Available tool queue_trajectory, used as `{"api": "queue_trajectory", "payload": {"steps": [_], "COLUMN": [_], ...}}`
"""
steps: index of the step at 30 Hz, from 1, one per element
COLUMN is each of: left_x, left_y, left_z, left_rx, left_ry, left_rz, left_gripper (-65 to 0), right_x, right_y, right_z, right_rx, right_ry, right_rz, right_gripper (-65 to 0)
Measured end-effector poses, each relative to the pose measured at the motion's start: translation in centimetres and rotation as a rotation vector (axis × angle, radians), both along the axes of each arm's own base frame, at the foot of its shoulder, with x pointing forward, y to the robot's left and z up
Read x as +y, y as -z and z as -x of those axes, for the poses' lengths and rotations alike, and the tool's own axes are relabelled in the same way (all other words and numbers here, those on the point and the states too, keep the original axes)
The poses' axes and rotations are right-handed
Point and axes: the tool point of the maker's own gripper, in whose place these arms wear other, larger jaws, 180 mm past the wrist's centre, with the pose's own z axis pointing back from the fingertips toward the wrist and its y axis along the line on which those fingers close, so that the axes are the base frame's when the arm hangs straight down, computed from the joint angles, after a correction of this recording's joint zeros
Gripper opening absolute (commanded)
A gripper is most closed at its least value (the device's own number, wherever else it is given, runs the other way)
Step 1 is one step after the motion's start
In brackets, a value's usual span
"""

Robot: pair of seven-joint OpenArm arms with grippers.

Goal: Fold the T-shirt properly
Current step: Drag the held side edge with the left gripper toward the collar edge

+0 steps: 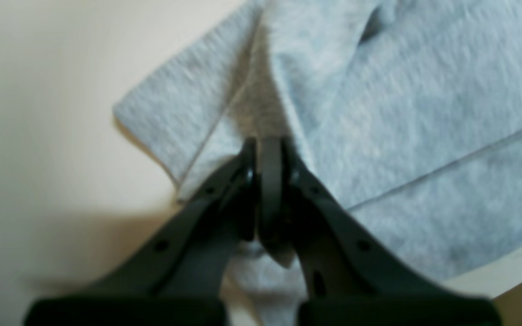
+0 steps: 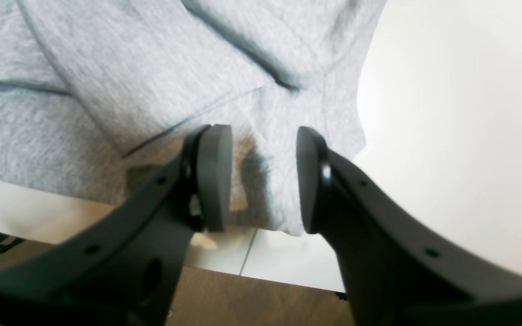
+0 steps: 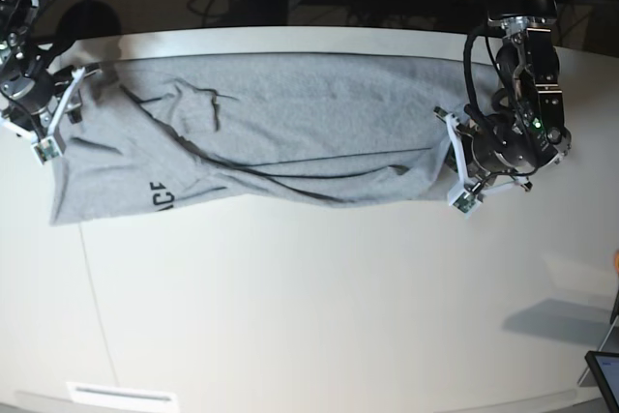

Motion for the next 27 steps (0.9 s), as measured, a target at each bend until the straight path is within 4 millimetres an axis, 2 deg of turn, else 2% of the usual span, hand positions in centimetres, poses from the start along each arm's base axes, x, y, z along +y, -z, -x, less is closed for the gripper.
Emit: {"api": "queue_trajectory", "payload": {"steps": [6, 9, 18, 24, 27], "left_x": [0.9, 1.8, 3.7, 0.8, 0.3], "left_y": [-0.3, -1.0, -0.7, -0.5, 0.1], "left_z": [2.0, 2.4, 3.7, 4.6, 5.3], "left_rx": [0.010, 0.003, 0.045, 0.063, 0.084], "left_ry": [0.041, 0.057, 0.077, 0.233, 0.257], "left_rz": [-0.059, -0.100, -0.166, -0.188, -0.186], "left_gripper": [-65.0, -65.0, -65.0, -65.0, -65.0], "right_x": [0.4, 0.3, 1.3, 1.5, 1.5], "right_y": [0.5, 1.1, 1.5, 1.7, 1.7], "right_z": [0.1, 0.4, 0.5, 0.5, 0.5], "right_rx": [0.007, 0.026, 0.024, 0.027, 0.028], "right_ry": [0.010, 0.016, 0.026, 0.030, 0.031], "right_rz": [-0.023, -0.030, -0.063, -0.067, -0.067], "right_gripper": [-43.4, -43.4, -43.5, -43.5, -43.5]}}
